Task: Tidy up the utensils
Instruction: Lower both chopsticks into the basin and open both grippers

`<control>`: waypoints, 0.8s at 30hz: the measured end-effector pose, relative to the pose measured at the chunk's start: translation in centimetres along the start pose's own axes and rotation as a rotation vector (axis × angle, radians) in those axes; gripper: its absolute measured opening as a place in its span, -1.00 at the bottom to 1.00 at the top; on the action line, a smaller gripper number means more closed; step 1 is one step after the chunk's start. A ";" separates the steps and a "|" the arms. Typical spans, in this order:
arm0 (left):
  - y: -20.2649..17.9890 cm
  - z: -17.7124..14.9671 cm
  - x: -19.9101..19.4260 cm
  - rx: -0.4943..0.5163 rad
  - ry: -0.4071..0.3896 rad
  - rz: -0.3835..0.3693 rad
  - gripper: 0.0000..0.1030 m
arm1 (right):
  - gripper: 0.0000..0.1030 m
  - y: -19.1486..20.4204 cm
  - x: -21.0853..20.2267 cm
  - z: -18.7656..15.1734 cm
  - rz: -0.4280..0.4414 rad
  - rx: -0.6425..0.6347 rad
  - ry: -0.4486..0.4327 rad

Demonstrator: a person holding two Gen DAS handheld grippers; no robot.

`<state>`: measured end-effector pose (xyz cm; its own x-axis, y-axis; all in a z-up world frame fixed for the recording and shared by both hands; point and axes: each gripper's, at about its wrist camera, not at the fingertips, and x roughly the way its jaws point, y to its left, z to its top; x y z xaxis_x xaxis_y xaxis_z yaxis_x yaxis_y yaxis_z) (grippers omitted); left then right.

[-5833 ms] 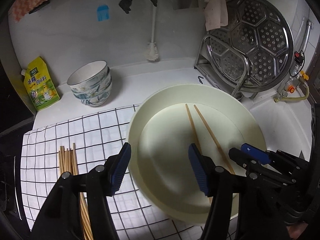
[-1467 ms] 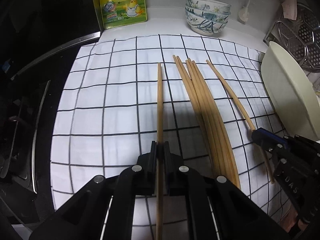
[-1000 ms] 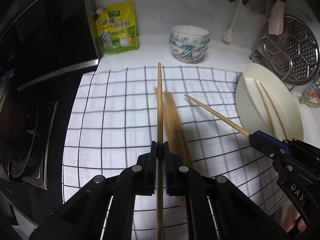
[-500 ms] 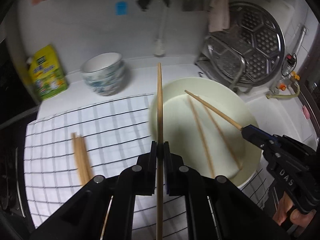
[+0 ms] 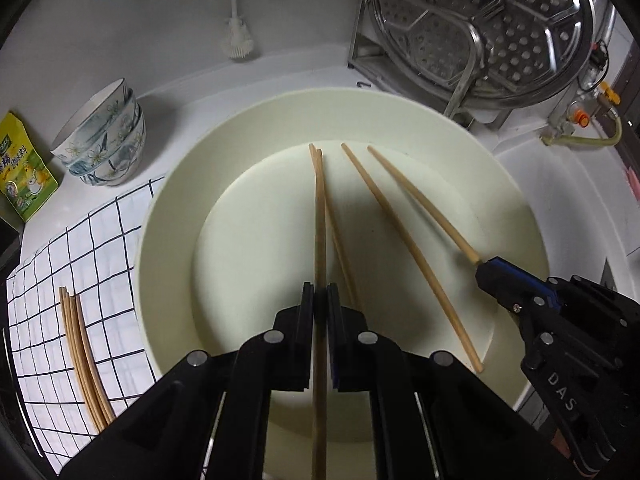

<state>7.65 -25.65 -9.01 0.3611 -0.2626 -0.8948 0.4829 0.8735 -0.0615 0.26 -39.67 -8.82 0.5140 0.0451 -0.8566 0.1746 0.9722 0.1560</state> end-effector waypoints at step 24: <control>4.6 -1.9 -5.4 -0.083 -0.083 0.075 0.36 | -0.33 2.0 -2.1 -0.5 0.026 0.016 -0.013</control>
<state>6.44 -19.41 -5.27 0.4604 -0.2250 -0.8588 0.3859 0.9219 -0.0346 -0.90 -37.66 -6.98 0.5296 0.0674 -0.8456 0.1746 0.9668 0.1864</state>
